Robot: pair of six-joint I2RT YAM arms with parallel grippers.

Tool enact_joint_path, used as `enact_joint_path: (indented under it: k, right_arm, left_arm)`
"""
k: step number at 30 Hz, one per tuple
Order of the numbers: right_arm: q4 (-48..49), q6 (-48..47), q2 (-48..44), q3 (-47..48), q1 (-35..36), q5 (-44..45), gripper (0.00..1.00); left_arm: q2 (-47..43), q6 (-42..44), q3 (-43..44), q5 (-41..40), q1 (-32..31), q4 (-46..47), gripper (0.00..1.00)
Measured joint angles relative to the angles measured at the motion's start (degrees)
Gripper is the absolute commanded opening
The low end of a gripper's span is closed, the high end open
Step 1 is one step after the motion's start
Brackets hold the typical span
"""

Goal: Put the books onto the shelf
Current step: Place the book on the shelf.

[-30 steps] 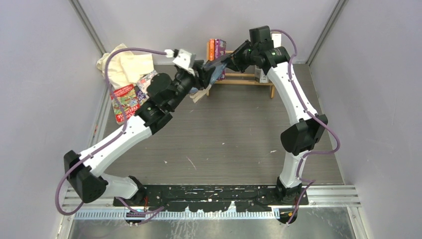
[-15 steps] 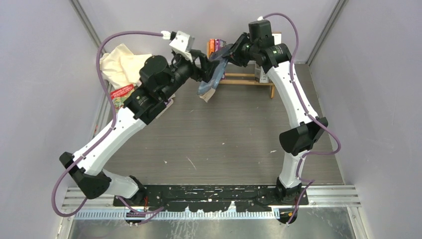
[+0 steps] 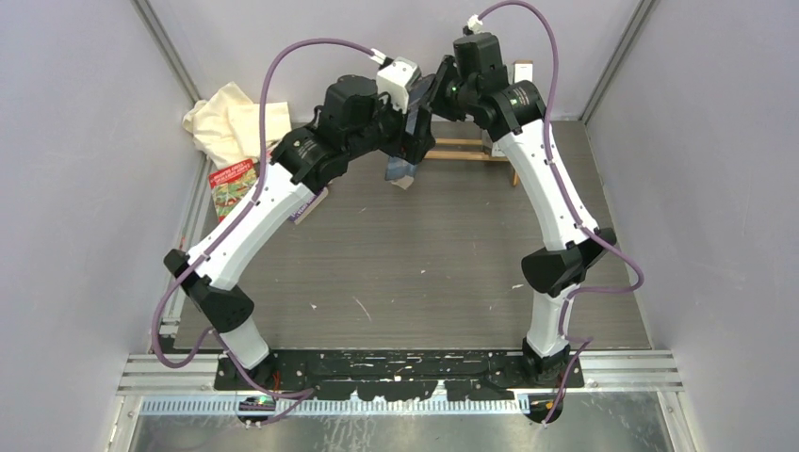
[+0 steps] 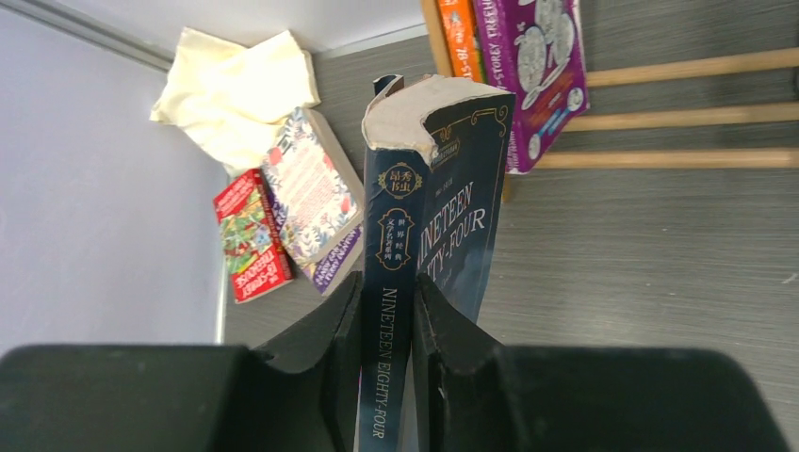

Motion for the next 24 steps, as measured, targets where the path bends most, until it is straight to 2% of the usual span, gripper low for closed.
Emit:
enact_joint_path:
  k: [5, 18, 21, 24]
  right_arm:
    - [-1.8, -2.3, 0.4, 1.3, 0.7, 3.1, 0.01]
    - [-3.8, -4.0, 0.7, 2.4, 4.7, 7.0, 0.01]
    - [-4.7, -3.8, 0.8, 2.4, 4.7, 7.3, 0.01]
    - [-5.9, -3.5, 0.8, 2.4, 4.5, 7.8, 0.01]
  left_arm:
    - [1.2, -0.4, 0.7, -0.9, 0.0, -4.3, 0.81]
    - [5.3, -1.2, 1.8, -4.3, -2.3, -5.8, 0.74]
    - [5.3, -0.9, 1.0, -8.2, -3.8, -4.9, 0.7]
    - [4.6, -0.8, -2.0, -13.5, -5.6, -1.4, 0.59]
